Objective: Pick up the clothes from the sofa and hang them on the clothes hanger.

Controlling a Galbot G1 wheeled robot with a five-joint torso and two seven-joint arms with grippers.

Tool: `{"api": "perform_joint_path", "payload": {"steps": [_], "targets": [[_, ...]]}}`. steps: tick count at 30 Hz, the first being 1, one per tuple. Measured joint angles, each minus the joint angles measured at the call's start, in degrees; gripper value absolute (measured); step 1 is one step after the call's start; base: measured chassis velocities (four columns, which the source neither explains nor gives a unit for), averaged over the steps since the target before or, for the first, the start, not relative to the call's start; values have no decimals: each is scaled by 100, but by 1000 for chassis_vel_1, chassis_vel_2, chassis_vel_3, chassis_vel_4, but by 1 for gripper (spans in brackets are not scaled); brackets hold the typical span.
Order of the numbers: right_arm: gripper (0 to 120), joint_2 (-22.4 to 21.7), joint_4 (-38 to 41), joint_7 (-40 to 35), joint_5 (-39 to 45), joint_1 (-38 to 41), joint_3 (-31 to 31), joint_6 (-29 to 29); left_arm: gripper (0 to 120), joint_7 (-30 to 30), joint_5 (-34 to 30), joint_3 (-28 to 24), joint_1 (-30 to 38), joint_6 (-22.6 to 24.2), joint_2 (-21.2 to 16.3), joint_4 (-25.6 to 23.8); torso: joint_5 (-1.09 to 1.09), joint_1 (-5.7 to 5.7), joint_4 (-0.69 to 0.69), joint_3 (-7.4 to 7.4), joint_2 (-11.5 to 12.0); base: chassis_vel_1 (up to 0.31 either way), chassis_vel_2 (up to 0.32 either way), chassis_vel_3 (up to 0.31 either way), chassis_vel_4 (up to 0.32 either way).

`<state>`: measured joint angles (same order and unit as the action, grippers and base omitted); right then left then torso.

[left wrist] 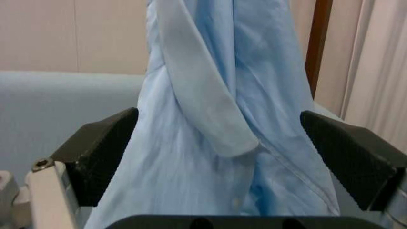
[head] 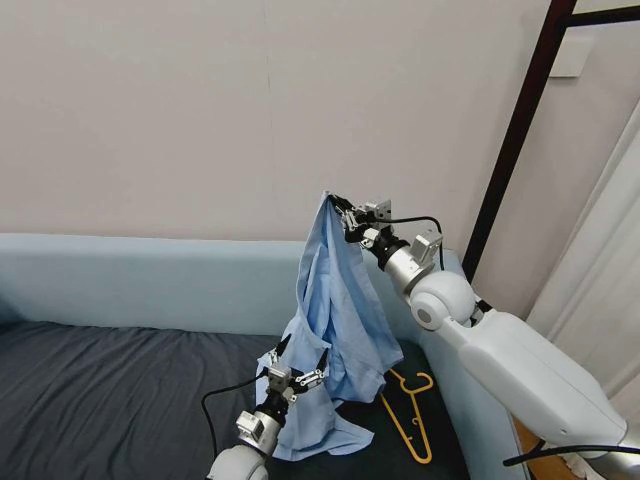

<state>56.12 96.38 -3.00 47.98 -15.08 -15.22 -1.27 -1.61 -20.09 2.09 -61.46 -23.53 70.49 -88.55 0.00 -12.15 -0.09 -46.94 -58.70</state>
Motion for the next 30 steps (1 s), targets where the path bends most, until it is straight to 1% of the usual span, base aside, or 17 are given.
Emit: {"api": "perform_joint_path", "payload": {"steps": [4, 7, 8, 9, 14, 18, 20, 21, 24, 25, 26, 29, 30], "targets": [[0, -4, -5, 1, -1, 6, 1, -5, 100, -147, -14, -44, -71, 99, 83, -39, 0, 0, 1, 0, 0, 0, 0, 0, 0], [0, -14, -5, 19, 0, 6, 3, -19, 100, -314, 77, -102, -24, 196, 247, 8, 0, 0, 1, 0, 0, 0, 0, 0, 0], [0, -25, -5, 33, 2, 2, 5, -27, 100, -412, 152, -128, 59, 235, 365, 95, 0, 0, 0, 0, 0, 0, 0, 0, 0], [0, -25, -5, 33, 2, 2, 5, -27, 100, -412, 152, -128, 59, 235, 365, 95, 0, 0, 0, 0, 0, 0, 0, 0, 0], [0, -48, 4, 64, 9, -10, -21, -37, 100, -629, 341, -235, 310, 255, 751, 446, 0, 0, -1, 0, 0, 0, 0, 0, 0], [0, -43, 4, 71, 18, 3, -41, -37, 99, -840, 391, -250, 376, 282, 872, 538, 0, 0, -1, 0, 0, 0, 0, 0, 0], [0, -34, 3, 78, 23, 6, -48, -37, 93, -948, 400, -253, 390, 311, 887, 562, 0, 0, 0, 0, 0, 0, 0, 0, 0], [0, -34, 3, 78, 23, 6, -48, -37, 93, -948, 400, -253, 390, 311, 887, 562, 0, 0, 0, 0, 0, 0, 0, 0, 0], [0, -40, 27, 84, 35, 10, -48, -33, 81, -1000, 400, -250, 401, 314, 870, 606, 0, 0, 1, 0, 0, 0, 0, 0, 0], [0, -50, 39, 87, 42, 10, -48, -30, 74, -1004, 400, -243, 405, 312, 862, 630, 0, 0, 0, 0, 0, 0, 0, 0, 0], [0, -50, 39, 87, 42, 10, -48, -30, 74, -1004, 400, -243, 405, 312, 862, 630, 0, 0, 0, 0, 0, 0, 0, 0, 0], [0, -79, 59, 88, 72, 11, -48, -22, 61, -1010, 389, -229, 419, 276, 871, 677, 0, 0, 0, 0, 0, 0, 0, 0, 0], [0, -79, 59, 88, 72, 11, -48, -22, 61, -1010, 389, -229, 419, 276, 871, 677, 0, 0, 0, 0, 0, 0, 0, 0, 0]]}}
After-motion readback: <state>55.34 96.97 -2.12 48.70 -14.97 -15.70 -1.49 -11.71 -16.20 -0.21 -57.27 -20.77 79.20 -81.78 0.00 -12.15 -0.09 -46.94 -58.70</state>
